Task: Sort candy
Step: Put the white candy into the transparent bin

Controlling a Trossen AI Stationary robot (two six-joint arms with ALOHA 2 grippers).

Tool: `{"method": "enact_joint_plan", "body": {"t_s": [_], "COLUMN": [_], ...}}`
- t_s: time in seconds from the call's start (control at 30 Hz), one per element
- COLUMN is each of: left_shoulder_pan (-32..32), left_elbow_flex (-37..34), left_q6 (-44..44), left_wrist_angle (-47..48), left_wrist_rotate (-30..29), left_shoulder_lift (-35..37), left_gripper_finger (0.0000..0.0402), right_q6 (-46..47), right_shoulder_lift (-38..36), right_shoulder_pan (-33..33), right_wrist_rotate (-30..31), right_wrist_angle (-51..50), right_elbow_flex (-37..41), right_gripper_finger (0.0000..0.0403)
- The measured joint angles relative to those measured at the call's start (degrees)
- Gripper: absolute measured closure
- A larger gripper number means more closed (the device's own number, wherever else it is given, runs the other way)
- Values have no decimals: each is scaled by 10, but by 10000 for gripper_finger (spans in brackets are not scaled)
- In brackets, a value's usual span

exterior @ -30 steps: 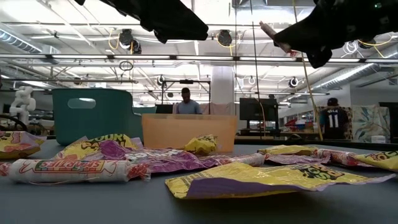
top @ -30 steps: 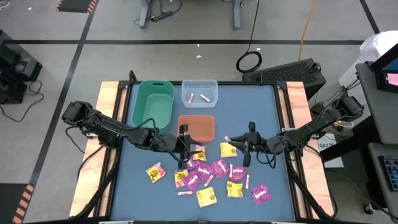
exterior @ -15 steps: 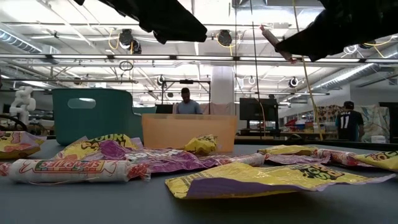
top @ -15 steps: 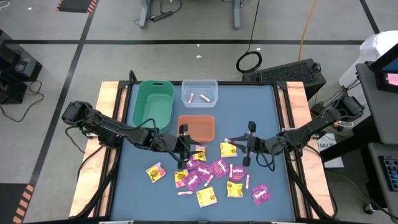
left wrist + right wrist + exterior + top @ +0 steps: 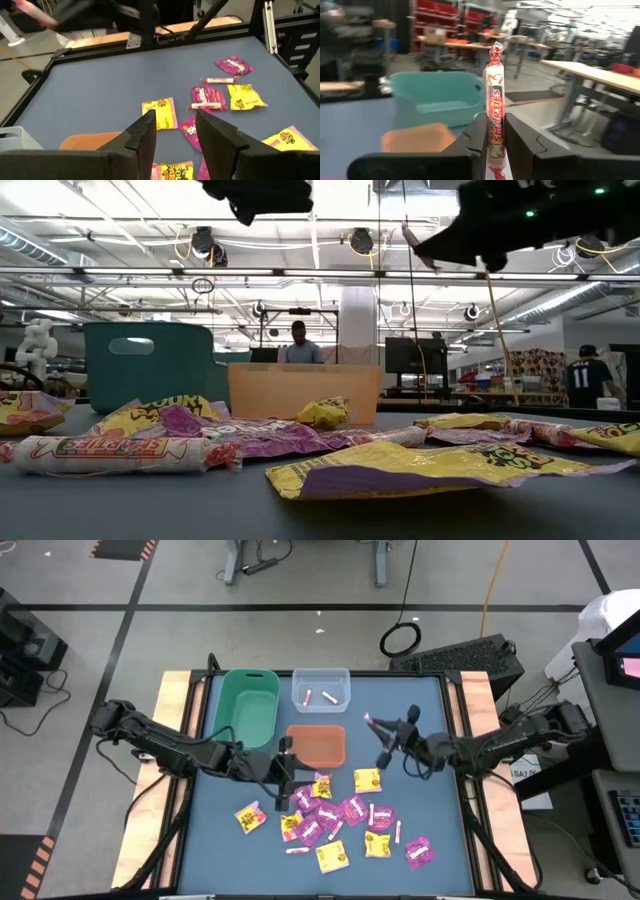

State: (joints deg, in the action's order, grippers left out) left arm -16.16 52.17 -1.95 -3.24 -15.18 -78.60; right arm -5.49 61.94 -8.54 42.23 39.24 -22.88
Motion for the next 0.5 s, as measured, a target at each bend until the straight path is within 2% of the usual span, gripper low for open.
{"method": "enact_joint_plan", "body": {"t_s": [0.2,0.5], "left_shoulder_pan": [-3,-3], "left_elbow_flex": [0,0], "left_q6": [2,16], "left_wrist_angle": [44,69], "left_wrist_rotate": [-2,-3], "left_shoulder_lift": [0,-1], "left_gripper_finger": [258,258], "right_q6": [-10,-12], "right_shoulder_lift": [5,10], "right_shoulder_pan": [80,169], "right_wrist_rotate": [-89,-151], "right_wrist_angle": [-17,-130], "right_elbow_flex": [-48,-152], "right_gripper_finger": [358,358]}}
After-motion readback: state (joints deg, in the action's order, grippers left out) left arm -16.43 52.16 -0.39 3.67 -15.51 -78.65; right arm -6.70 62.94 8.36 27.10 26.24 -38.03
